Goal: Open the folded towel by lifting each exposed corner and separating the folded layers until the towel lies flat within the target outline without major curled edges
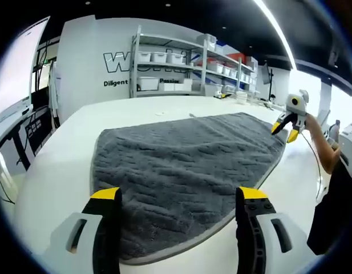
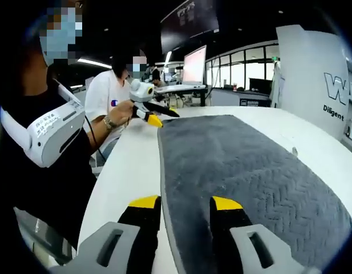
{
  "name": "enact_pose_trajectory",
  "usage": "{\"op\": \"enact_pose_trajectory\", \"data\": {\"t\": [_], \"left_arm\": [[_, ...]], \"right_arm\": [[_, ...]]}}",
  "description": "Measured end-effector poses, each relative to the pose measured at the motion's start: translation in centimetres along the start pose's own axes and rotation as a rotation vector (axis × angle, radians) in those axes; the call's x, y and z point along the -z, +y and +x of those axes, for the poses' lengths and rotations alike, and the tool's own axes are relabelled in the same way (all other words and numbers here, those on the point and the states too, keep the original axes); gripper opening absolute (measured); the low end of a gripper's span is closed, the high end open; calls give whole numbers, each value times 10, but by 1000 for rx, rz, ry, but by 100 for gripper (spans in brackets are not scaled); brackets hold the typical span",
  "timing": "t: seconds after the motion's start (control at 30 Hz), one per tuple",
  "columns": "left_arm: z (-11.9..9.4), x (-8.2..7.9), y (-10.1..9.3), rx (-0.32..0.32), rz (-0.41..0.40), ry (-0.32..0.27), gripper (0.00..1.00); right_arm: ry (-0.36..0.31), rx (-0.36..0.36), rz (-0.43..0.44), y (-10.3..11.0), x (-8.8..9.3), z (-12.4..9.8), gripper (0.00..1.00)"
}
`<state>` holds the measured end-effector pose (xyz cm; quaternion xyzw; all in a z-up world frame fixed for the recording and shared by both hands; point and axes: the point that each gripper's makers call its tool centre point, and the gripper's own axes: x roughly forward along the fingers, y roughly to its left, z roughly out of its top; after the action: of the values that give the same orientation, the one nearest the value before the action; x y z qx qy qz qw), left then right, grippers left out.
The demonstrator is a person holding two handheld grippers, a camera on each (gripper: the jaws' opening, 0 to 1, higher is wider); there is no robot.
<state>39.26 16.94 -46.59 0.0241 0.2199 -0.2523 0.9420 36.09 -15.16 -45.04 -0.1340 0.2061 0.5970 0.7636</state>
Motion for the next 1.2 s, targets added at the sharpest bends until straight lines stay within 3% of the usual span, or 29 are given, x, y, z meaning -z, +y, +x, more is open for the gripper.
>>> {"op": "enact_pose_trajectory", "data": {"t": [0.27, 0.43, 0.57, 0.7, 0.93, 1.2], "left_arm": [[-2, 1, 6, -13, 5, 4, 63], [0, 7, 7, -8, 4, 27, 58], [3, 15, 15, -45, 16, 61, 53], [6, 17, 18, -56, 24, 69, 48], [8, 22, 19, -61, 41, 96, 46], [6, 24, 18, -55, 65, 99, 45]], "right_arm": [[0, 143, 56, -26, 16, -44, 30], [46, 230, 102, -39, 39, -73, 27], [63, 275, 161, -48, 55, -85, 27], [80, 315, 199, -58, 70, -92, 26], [135, 314, 222, -62, 87, -90, 25], [181, 302, 211, -59, 94, -88, 25]]}}
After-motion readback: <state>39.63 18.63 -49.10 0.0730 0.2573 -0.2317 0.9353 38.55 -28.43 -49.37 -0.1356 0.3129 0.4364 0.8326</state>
